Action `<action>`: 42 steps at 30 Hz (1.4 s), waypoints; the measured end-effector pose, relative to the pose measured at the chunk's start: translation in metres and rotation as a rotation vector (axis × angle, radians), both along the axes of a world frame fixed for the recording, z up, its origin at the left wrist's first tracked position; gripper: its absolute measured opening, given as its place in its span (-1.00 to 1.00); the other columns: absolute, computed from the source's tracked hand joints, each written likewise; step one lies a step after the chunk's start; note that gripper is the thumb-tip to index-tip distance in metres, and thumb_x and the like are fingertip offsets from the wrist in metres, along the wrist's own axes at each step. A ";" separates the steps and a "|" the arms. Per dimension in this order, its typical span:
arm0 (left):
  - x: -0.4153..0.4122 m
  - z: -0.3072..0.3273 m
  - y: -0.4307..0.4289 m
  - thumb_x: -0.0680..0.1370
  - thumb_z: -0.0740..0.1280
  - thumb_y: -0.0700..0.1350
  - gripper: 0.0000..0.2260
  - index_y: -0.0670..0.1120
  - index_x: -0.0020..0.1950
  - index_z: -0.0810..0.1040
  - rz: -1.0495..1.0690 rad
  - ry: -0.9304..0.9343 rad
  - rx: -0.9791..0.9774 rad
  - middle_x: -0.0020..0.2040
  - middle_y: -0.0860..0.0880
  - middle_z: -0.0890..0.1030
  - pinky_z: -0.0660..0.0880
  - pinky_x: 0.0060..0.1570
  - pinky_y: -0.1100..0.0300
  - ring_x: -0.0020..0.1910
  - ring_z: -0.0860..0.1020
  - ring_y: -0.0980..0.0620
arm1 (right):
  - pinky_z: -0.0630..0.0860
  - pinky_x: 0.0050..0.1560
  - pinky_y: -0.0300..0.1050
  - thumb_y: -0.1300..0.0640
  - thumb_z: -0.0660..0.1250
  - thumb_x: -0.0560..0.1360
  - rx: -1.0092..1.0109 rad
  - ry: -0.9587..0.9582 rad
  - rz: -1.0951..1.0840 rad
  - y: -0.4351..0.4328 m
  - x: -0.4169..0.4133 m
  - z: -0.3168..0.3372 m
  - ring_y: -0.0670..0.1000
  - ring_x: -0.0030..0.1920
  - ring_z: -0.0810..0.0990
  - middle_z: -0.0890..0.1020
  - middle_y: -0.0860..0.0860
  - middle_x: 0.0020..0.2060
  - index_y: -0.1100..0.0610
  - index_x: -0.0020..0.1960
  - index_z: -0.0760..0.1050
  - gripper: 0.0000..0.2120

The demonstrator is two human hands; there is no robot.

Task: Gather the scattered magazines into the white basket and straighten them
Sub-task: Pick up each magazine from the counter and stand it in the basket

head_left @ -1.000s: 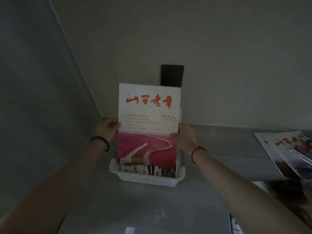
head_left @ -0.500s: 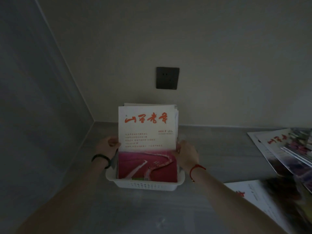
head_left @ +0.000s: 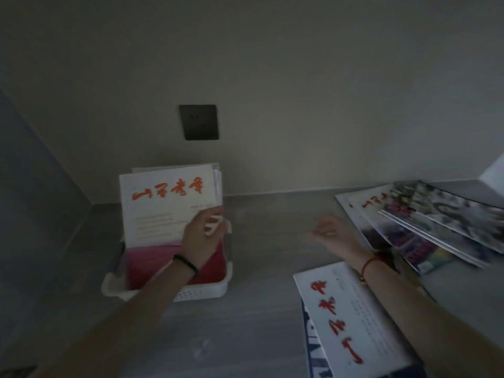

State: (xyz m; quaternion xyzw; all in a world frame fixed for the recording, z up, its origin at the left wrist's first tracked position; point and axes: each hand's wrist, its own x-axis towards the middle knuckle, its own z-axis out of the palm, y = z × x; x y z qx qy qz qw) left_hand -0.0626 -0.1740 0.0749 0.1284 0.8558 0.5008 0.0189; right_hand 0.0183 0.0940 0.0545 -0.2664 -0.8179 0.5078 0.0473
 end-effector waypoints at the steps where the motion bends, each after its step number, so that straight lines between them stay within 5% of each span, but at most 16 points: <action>1: 0.015 -0.001 0.024 0.53 0.22 -0.27 -0.85 -0.22 0.05 0.53 -0.043 -0.071 0.056 0.04 -0.20 0.56 0.44 0.04 0.25 -0.03 0.49 -0.03 | 0.50 -0.14 -0.31 0.30 0.44 0.38 -0.022 -0.030 -0.030 0.020 0.015 -0.004 0.09 -0.03 0.55 0.59 0.17 -0.04 0.29 0.11 0.47 -0.67; 4: 0.055 -0.029 0.086 0.59 0.04 -0.27 -0.76 -0.30 0.15 0.43 -0.127 -0.222 0.097 0.24 -0.30 0.45 0.34 0.21 0.07 0.21 0.40 -0.15 | 0.48 0.15 0.00 0.27 0.47 0.35 -0.047 -0.155 -0.059 0.069 0.061 -0.018 0.17 0.14 0.54 0.56 0.23 0.14 0.30 0.22 0.42 -0.52; 10: 0.121 -0.098 0.145 0.50 0.31 -0.03 -0.40 -0.15 0.44 0.12 -0.238 -0.650 -0.071 0.44 -0.16 0.26 0.33 0.34 0.00 0.38 0.32 -0.13 | 0.33 0.30 -0.09 0.09 0.49 0.34 0.214 -0.330 0.146 0.120 0.132 -0.053 0.09 0.33 0.38 0.33 0.09 0.40 0.07 0.38 0.28 -0.32; 14: 0.153 -0.115 0.162 0.47 0.32 0.05 -0.37 -0.05 0.44 0.11 -0.229 -0.457 -0.197 0.44 -0.08 0.24 0.24 0.41 -0.07 0.43 0.22 -0.13 | 0.16 0.43 -0.06 -0.05 0.46 0.34 0.375 -0.384 0.370 0.123 0.157 -0.078 0.04 0.46 0.17 0.14 0.03 0.49 -0.03 0.45 0.14 -0.21; 17: 0.183 -0.123 0.171 0.39 0.23 0.30 -0.14 0.05 0.48 -0.21 -0.418 -0.167 -0.489 0.46 0.11 -0.26 -0.29 0.43 -0.07 0.46 -0.30 -0.01 | 0.10 0.48 0.11 -0.11 0.41 0.37 0.483 -0.407 0.434 0.121 0.160 -0.090 0.09 0.50 0.04 0.01 0.02 0.52 -0.09 0.46 0.10 -0.24; 20: 0.218 -0.126 0.188 0.34 0.19 0.40 -0.05 0.05 0.46 -0.32 -0.694 -0.045 -0.721 0.39 0.03 -0.46 -0.43 0.33 -0.06 0.37 -0.46 -0.07 | 0.07 0.48 0.14 -0.13 0.38 0.39 0.538 -0.380 0.457 0.123 0.159 -0.094 0.10 0.50 0.01 -0.01 0.02 0.52 -0.08 0.46 0.12 -0.26; 28: 0.223 -0.130 0.196 0.55 0.07 0.15 -0.41 0.16 0.46 -0.19 -0.898 0.163 -1.006 0.51 -0.11 -0.26 -0.28 0.38 -0.20 0.47 -0.25 -0.22 | 0.04 0.46 0.14 -0.21 0.28 0.42 0.582 -0.342 0.500 0.129 0.164 -0.100 0.08 0.51 -0.04 -0.04 0.01 0.52 -0.08 0.47 0.08 -0.29; 31: 0.225 -0.128 0.200 0.57 -0.01 -0.02 -0.55 0.07 0.48 0.04 -0.790 0.422 -1.019 0.50 -0.23 0.11 0.11 0.40 -0.17 0.46 0.08 -0.27 | 0.03 0.47 0.16 -0.21 0.26 0.44 0.585 -0.356 0.506 0.127 0.163 -0.101 0.09 0.51 -0.06 -0.06 0.03 0.52 -0.08 0.47 0.06 -0.30; 34: 0.218 -0.122 0.202 0.62 -0.04 -0.18 -0.58 -0.10 0.48 0.02 -0.924 0.365 -1.066 0.50 -0.26 0.06 0.00 0.44 -0.18 0.46 0.03 -0.30 | 0.03 0.45 0.15 -0.18 0.27 0.44 0.558 -0.360 0.502 0.128 0.159 -0.100 0.08 0.51 -0.02 0.00 0.03 0.52 -0.06 0.46 0.09 -0.32; 37: 0.186 -0.097 0.195 0.51 0.11 -0.26 -0.64 0.01 0.24 0.45 -0.696 0.568 -0.962 0.24 -0.08 0.54 0.41 0.24 0.00 0.22 0.49 -0.10 | 0.12 0.45 0.12 -0.15 0.32 0.42 0.502 -0.334 0.455 0.132 0.149 -0.093 0.07 0.48 0.11 0.12 0.05 0.49 -0.03 0.43 0.16 -0.33; 42: 0.129 -0.021 0.167 0.06 0.62 -0.02 -0.62 0.24 -0.20 0.64 -0.751 0.873 -0.841 -0.17 0.27 0.68 0.60 -0.10 0.22 -0.16 0.66 0.21 | 0.30 0.28 -0.11 -0.06 0.44 0.36 0.182 -0.146 0.303 0.132 0.120 -0.067 0.08 0.36 0.34 0.35 0.06 0.37 0.04 0.42 0.20 -0.27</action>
